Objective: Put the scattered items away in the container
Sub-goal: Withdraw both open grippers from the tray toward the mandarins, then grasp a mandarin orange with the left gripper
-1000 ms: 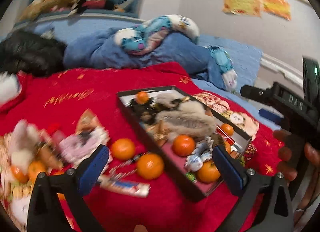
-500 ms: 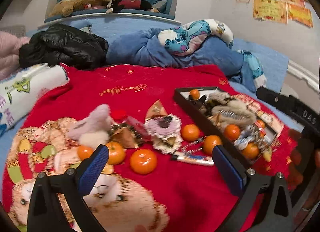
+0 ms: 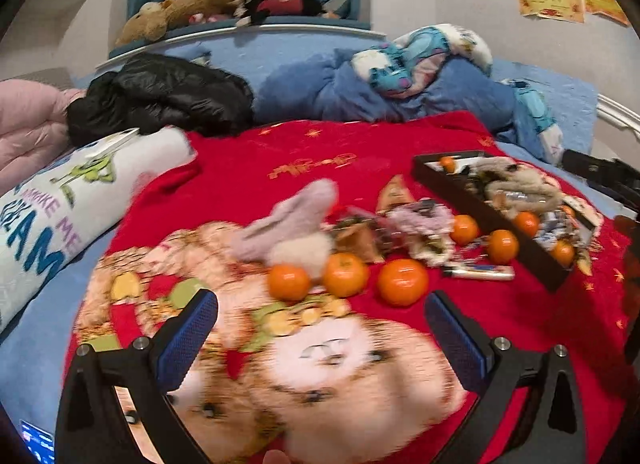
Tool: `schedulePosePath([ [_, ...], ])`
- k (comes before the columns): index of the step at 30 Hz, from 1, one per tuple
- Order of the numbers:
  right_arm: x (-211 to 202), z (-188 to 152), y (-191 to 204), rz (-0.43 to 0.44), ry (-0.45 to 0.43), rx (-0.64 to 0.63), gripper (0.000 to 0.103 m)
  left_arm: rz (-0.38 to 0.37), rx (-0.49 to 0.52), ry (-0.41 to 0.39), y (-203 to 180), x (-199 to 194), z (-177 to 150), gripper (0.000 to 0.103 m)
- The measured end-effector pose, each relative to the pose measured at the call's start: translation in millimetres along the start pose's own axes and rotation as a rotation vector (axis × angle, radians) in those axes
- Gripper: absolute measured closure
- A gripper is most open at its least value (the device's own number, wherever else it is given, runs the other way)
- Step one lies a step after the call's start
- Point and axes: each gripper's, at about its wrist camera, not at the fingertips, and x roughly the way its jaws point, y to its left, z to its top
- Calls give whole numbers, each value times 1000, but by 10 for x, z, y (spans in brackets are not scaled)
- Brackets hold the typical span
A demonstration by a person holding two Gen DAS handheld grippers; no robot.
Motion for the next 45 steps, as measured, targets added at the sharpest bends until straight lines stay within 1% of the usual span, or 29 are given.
schedulePosePath([
  [3, 48, -12, 67, 24, 13, -2, 0, -12, -36, 24, 148, 74, 20, 0],
  [4, 62, -19, 93, 30, 14, -5, 0, -5, -35, 31, 182, 109, 34, 0],
  [7, 94, -32, 195, 44, 15, -30, 0, 59, 19, 24, 143, 180, 79, 0],
  [9, 118, -49, 273, 57, 20, -53, 0, 58, 49, 26, 102, 239, 91, 0],
  [12, 127, -84, 349, 72, 28, -90, 0, 40, 100, 52, 21, 372, 82, 0],
  [14, 90, -97, 382, 62, 11, -105, 0, 24, 127, 78, -8, 480, 70, 0],
  [15, 44, -95, 390, 53, -13, -106, 0, 21, 133, 89, -11, 527, 66, 0],
  [17, -33, -77, 405, 50, -55, -111, 0, 17, 121, 104, 18, 603, 64, 0],
  [21, -99, -53, 415, 49, -95, -111, 0, 13, 90, 137, 101, 758, 65, 1],
  [22, -91, -46, 411, 64, -92, -105, 0, 14, 85, 150, 111, 797, 66, 3],
  [24, -57, -45, 410, 103, -72, -95, 0, 22, 82, 187, 134, 893, 63, 18],
  [26, -18, -67, 434, 132, -53, -95, 0, 15, 81, 207, 134, 955, 52, 20],
  [28, 30, -88, 472, 150, -34, -100, 0, 9, 75, 204, 146, 957, 55, 22],
  [30, 75, -121, 522, 172, -15, -103, 0, 1, 74, 199, 143, 957, 61, 27],
  [32, 121, -155, 565, 193, 9, -101, 0, -20, 74, 207, 133, 978, 59, 35],
  [34, 158, -191, 601, 214, 32, -102, 0, -37, 74, 213, 121, 995, 58, 50],
  [35, 179, -208, 625, 225, 44, -102, 0, -40, 74, 218, 116, 1012, 57, 54],
  [36, 191, -220, 643, 229, 48, -104, 1, -30, 77, 229, 104, 1041, 52, 61],
  [37, 201, -233, 657, 235, 53, -108, 2, -24, 79, 241, 101, 1060, 37, 63],
  [39, 211, -254, 678, 241, 52, -113, 4, -22, 87, 231, 90, 1049, 23, 64],
  [41, 230, -277, 712, 247, 47, -124, 4, -25, 93, 224, 71, 1037, 17, 64],
  [43, 289, -308, 769, 254, 64, -145, 8, -23, 94, 221, 69, 1027, 4, 64],
  [44, 316, -327, 793, 263, 76, -153, 14, -26, 89, 216, 73, 1017, -3, 64],
  [45, 342, -338, 817, 269, 86, -157, 16, -28, 84, 213, 86, 1002, -6, 64],
])
